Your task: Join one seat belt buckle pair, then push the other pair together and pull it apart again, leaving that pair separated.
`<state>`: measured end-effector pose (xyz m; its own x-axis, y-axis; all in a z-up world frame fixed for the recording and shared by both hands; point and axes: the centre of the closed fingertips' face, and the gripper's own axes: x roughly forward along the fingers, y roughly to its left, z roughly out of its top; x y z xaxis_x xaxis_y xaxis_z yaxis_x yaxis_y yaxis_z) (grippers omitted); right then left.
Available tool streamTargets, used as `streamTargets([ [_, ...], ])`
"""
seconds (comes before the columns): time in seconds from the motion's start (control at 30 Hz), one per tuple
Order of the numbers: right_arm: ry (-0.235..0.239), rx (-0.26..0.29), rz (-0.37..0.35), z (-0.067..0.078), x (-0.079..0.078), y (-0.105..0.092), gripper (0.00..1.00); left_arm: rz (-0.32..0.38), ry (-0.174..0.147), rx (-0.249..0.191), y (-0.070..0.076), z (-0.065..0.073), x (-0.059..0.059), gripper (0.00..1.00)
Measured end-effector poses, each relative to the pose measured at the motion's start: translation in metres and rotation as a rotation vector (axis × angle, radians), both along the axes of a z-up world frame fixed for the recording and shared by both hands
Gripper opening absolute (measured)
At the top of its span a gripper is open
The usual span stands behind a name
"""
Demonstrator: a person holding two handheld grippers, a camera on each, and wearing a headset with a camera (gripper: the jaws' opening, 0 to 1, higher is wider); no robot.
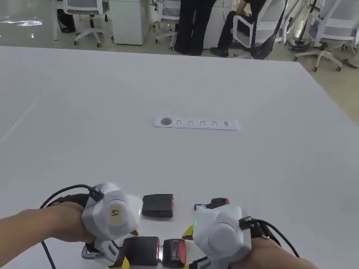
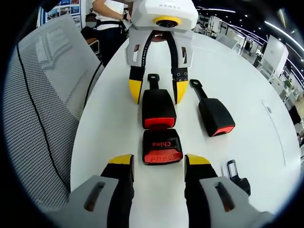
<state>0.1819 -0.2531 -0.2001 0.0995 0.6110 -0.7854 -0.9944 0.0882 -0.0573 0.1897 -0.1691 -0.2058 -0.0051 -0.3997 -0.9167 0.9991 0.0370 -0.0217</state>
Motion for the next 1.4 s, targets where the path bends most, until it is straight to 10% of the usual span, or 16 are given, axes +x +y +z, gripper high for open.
streamTargets([
  [0.57,-0.034,0.037,-0.045,0.026,0.014,-0.014,0.48,0.045,-0.019,-0.062,-0.002,0.026,0.000,0.51],
  [1.4,-0.050,0.050,-0.119,0.042,0.047,-0.043,0.53,0.142,-0.060,-0.141,-0.006,0.054,0.044,0.54],
])
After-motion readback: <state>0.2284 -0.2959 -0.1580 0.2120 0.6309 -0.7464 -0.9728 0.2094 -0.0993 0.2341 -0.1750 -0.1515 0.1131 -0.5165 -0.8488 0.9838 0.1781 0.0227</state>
